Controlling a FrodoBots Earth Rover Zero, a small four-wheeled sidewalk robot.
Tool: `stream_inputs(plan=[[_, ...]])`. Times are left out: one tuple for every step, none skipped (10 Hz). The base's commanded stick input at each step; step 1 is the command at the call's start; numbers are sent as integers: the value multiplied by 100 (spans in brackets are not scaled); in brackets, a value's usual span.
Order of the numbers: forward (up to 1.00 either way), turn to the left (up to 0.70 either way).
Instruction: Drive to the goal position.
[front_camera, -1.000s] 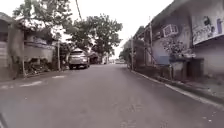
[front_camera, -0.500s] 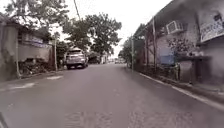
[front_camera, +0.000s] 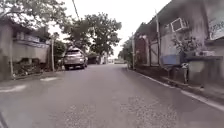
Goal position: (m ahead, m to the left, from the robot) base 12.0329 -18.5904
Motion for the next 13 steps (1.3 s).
stream_inputs(plan=[[70, 0], [70, 0], [70, 0], [70, 0], [70, 0], [70, 0], [70, 0], [70, 0], [70, 0], [70, 0], [70, 0], [70, 0], [70, 0]])
